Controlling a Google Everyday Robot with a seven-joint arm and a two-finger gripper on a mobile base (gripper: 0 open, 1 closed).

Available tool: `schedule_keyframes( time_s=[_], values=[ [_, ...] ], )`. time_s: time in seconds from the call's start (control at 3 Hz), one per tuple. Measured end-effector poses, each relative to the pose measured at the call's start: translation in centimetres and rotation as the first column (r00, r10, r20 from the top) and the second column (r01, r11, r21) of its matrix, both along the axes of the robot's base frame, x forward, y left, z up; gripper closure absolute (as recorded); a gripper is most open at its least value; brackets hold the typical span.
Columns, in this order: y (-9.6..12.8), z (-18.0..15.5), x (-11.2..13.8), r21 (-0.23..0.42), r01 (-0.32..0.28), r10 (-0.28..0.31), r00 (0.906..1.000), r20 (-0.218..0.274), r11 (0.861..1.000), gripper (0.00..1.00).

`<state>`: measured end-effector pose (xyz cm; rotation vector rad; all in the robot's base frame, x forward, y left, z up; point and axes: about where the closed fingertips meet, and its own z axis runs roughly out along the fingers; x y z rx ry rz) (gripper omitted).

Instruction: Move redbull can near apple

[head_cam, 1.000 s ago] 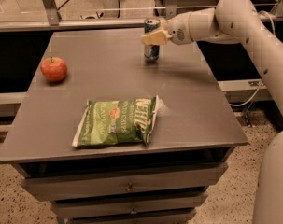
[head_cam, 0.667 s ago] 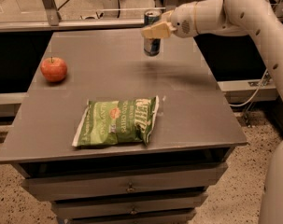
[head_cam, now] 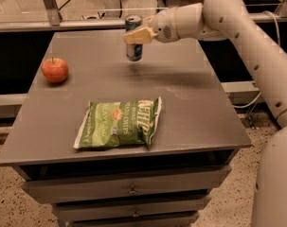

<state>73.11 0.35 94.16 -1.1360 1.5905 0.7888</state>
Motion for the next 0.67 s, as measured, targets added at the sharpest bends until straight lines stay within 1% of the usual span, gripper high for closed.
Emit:
schedule_keyframes(
  time_s=[0.33,0.67],
  values=[
    [7.2,-1.0,-1.3,0.016,-0.123,0.124,0.9923,-0.004,0.992,1.0],
    [12.9,-1.0,-2.9,0.032,-0.224,0.224,0.9745,0.003,0.974,1.0]
  ],
)
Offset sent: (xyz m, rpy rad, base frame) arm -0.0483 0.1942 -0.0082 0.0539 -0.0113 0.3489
